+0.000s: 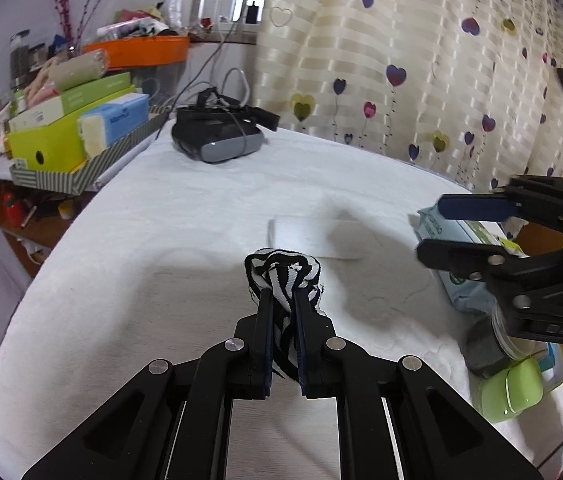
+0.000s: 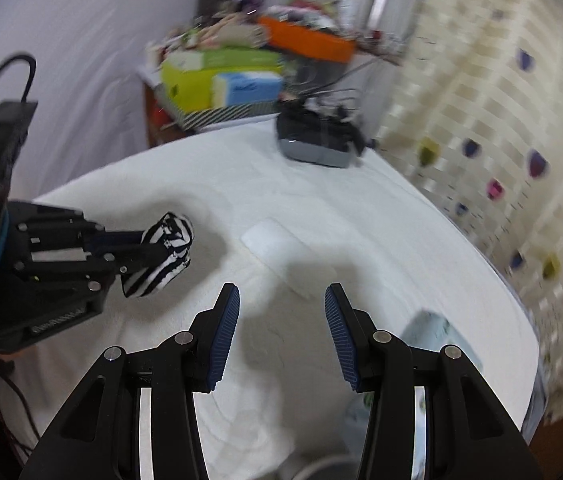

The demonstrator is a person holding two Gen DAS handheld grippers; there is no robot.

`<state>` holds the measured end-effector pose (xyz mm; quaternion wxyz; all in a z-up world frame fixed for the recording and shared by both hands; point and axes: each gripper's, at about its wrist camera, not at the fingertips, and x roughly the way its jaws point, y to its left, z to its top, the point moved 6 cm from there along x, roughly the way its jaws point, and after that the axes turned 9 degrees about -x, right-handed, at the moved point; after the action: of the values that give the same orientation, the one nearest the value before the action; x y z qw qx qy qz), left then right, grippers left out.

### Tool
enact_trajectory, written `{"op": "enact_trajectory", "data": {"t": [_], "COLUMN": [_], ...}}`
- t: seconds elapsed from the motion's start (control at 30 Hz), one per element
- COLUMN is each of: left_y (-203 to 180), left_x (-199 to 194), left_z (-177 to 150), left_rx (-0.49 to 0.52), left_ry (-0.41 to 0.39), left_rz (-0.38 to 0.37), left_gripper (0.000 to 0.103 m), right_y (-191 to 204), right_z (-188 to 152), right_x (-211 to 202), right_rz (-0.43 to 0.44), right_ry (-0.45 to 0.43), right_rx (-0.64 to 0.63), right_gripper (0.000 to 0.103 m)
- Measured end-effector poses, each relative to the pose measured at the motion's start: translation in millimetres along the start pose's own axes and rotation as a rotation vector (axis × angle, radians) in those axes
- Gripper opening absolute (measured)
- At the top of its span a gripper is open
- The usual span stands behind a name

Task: Organize soft objects
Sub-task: 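Grasp the white rolled towel with the right gripper while the left holds the sock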

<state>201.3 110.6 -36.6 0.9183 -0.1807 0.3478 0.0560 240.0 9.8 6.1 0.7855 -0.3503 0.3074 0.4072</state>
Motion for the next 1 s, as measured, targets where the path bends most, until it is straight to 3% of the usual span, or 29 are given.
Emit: {"op": "enact_trajectory", "data": {"t": [0.1, 0.27, 0.47, 0.8, 0.9, 1.0], "left_y": [8, 17, 21, 25, 25, 25], "left_x": [0, 3, 9, 18, 18, 18], "left_z": [2, 2, 0, -4, -4, -4], "left_rx": [-0.026, -0.054, -0.065, -0.070, -0.071, -0.068], "left_ry": [-0.002, 0.002, 0.021, 0.048, 0.048, 0.049], "left_rz": [-0.003, -0.005, -0.004, 0.008, 0.011, 0.011], "left_gripper": [0.009, 0.009, 0.009, 0.009, 0.009, 0.009], "right_y": [1, -4, -10, -14, -18, -19], "right_z": [5, 4, 5, 7, 7, 7], "right_x": [23, 62, 92, 126, 129, 126], "right_rz": [0.056, 0.049, 0.066, 0.066, 0.081, 0.066], "right_ry": [0.048, 0.137, 0.178, 0.240, 0.262, 0.277], "right_rx": [-0.064, -0.147, -0.211, -0.260, -0.193, -0.171], "right_gripper": [0.046, 0.046, 0.046, 0.046, 0.046, 0.029]}}
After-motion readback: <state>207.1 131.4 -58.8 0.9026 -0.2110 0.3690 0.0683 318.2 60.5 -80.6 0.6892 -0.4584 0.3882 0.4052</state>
